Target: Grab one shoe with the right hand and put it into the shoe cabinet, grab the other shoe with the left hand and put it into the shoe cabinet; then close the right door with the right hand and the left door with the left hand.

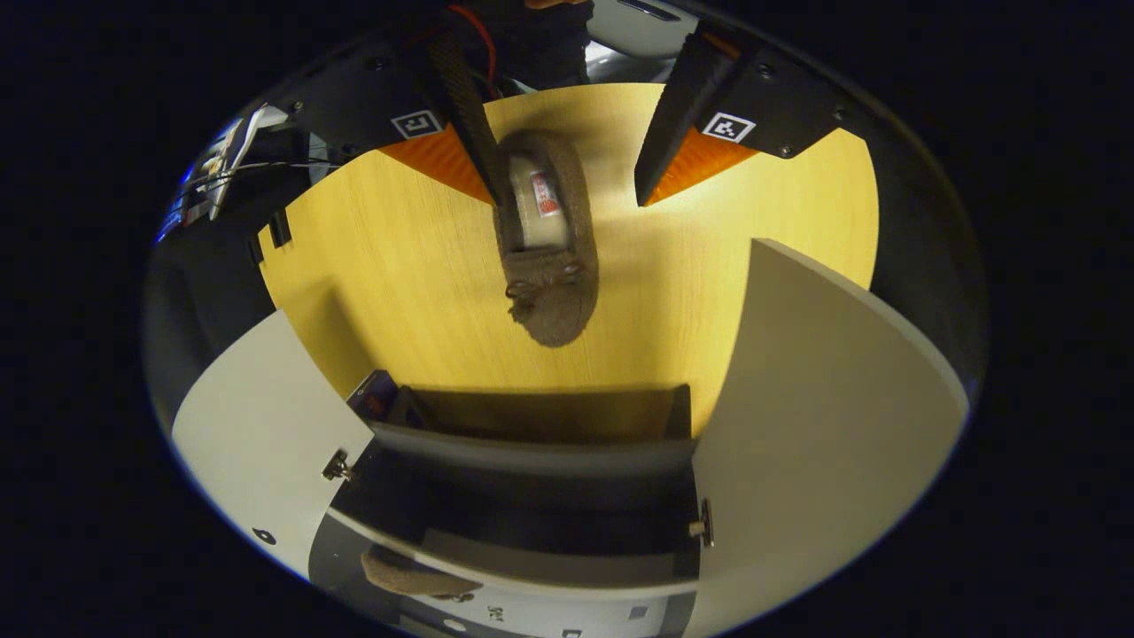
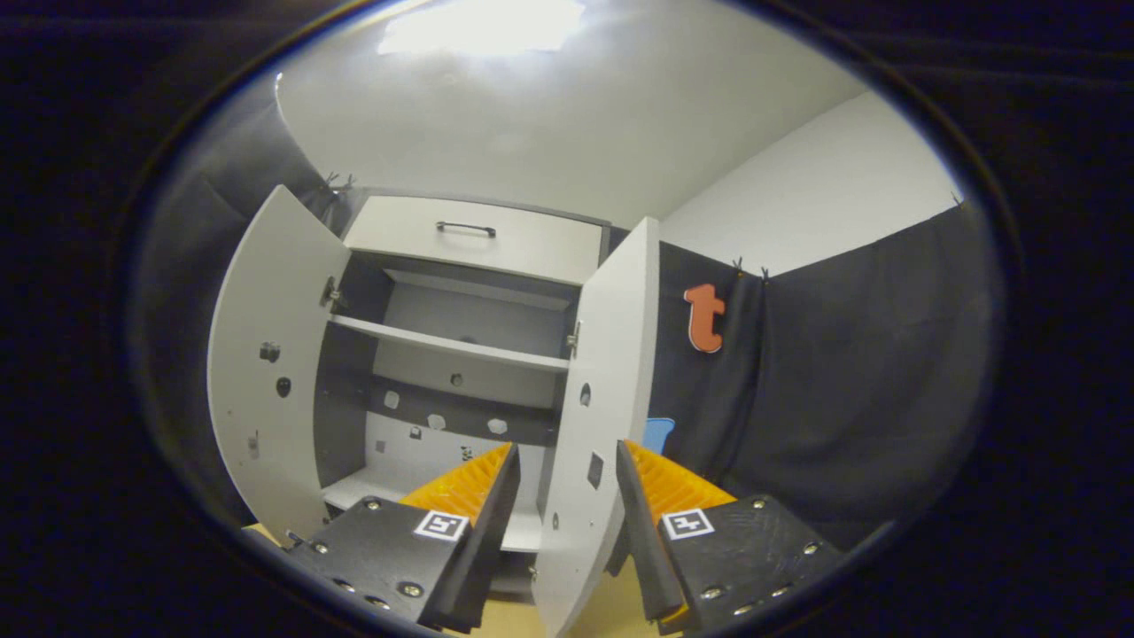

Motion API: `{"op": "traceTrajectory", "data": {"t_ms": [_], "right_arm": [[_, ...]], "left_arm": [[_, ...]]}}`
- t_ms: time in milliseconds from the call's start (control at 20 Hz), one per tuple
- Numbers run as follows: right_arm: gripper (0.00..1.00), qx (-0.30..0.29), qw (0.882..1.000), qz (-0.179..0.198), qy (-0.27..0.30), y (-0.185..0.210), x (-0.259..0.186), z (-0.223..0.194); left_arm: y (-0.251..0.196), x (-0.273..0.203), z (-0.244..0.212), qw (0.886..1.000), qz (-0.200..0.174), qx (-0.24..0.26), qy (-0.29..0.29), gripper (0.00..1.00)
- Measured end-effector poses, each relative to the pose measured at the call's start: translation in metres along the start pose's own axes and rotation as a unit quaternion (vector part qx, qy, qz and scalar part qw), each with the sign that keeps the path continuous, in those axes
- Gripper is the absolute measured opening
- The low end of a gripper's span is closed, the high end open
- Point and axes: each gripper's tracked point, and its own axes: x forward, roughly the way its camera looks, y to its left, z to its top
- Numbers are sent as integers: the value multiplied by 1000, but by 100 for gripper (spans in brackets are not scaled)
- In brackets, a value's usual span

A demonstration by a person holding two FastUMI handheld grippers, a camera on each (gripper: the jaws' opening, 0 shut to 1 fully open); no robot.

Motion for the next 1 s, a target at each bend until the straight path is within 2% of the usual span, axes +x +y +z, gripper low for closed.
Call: {"op": "traceTrajectory", "data": {"t_ms": [200,250,300,450,500,600,700,850,900,950,1000], "right_arm": [[67,-27,999,-44,11,-29,-10,-9],[67,-31,998,-55,11,-34,-12,-8],[67,-33,997,-63,11,-39,-15,-9],[66,-39,995,-85,17,-51,-20,-14],[68,-42,995,-91,21,-54,-20,-16],[68,-45,993,-102,31,-61,-20,-21],[66,-43,992,-112,33,-65,-20,-22],[67,-36,991,-121,33,-69,-20,-23],[67,-34,991,-122,34,-69,-20,-25],[67,-32,991,-123,35,-70,-20,-26],[67,-30,991,-123,35,-70,-19,-27]], "left_arm": [[8,41,-9,999,-8,-19,34,85],[9,49,-11,999,-11,-26,44,89],[11,57,-12,998,-12,-31,50,80],[15,72,-21,997,-16,-38,72,70],[13,75,-23,996,-21,-42,78,60],[10,86,-30,995,-20,-45,86,46],[9,86,-27,995,-14,-39,85,36],[9,85,-29,994,-13,-33,104,32],[10,82,-29,993,-13,-43,107,23],[11,83,-24,993,-11,-55,105,18],[12,84,-24,992,-12,-68,105,7]]}}
